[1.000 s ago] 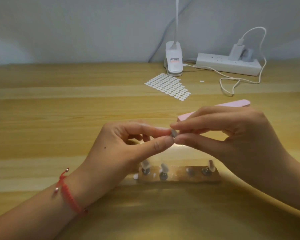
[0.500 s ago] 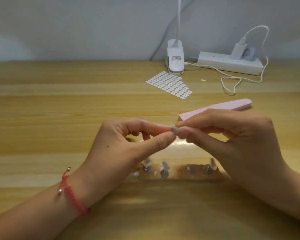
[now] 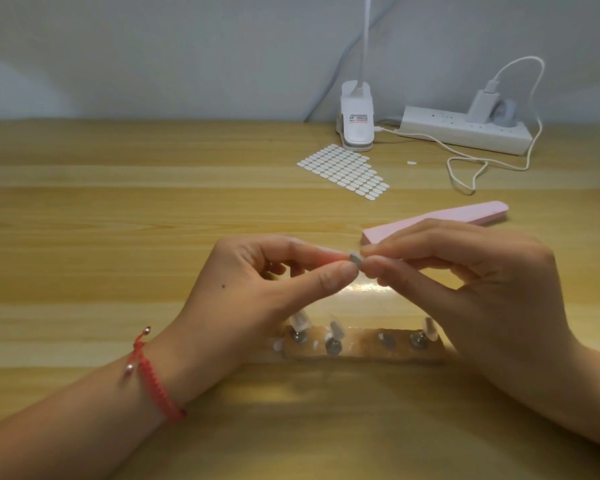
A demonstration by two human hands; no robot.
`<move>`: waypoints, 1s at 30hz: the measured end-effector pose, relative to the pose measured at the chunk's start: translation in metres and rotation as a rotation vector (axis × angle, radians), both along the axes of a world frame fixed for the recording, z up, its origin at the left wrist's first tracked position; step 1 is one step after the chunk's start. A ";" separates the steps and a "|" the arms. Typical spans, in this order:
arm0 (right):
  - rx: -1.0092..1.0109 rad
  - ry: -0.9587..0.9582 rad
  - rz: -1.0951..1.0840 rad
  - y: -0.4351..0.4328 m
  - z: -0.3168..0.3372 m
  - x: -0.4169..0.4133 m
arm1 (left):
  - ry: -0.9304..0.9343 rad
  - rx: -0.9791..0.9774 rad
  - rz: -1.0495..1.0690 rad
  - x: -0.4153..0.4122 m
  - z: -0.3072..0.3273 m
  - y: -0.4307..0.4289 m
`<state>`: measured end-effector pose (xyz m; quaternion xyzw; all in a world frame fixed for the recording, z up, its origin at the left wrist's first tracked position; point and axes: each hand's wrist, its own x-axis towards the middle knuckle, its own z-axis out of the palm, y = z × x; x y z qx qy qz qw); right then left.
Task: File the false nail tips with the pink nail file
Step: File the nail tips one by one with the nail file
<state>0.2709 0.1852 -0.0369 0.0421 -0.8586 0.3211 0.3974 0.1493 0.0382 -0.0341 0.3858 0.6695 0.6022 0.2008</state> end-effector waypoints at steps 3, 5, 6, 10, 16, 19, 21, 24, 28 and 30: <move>0.096 0.019 -0.021 0.002 -0.001 0.001 | 0.005 0.016 -0.010 0.000 -0.001 0.000; 0.131 0.026 -0.036 0.002 -0.003 0.001 | 0.014 0.025 -0.013 0.000 -0.002 0.000; 0.135 0.029 -0.041 0.002 -0.003 0.001 | 0.019 0.026 -0.013 0.000 -0.003 0.000; 0.129 0.013 -0.023 0.001 -0.005 0.003 | 0.046 0.051 -0.020 0.001 -0.003 -0.001; -0.096 -0.055 0.093 0.001 0.006 0.003 | 0.070 0.096 -0.019 -0.002 0.000 -0.002; -0.561 -0.082 0.173 0.003 0.022 0.002 | 0.081 0.116 -0.058 -0.001 0.000 0.000; -0.765 -0.249 0.199 0.004 0.026 0.001 | 0.075 0.139 -0.059 0.000 -0.001 0.001; -0.773 -0.536 0.213 -0.001 0.026 0.001 | 0.073 0.171 -0.089 0.005 -0.002 0.003; -0.561 -0.605 0.230 -0.007 0.030 0.000 | 0.093 0.207 -0.134 0.012 0.003 0.004; -0.499 -0.505 0.277 -0.011 0.033 -0.001 | 0.101 0.210 -0.143 0.015 0.005 0.005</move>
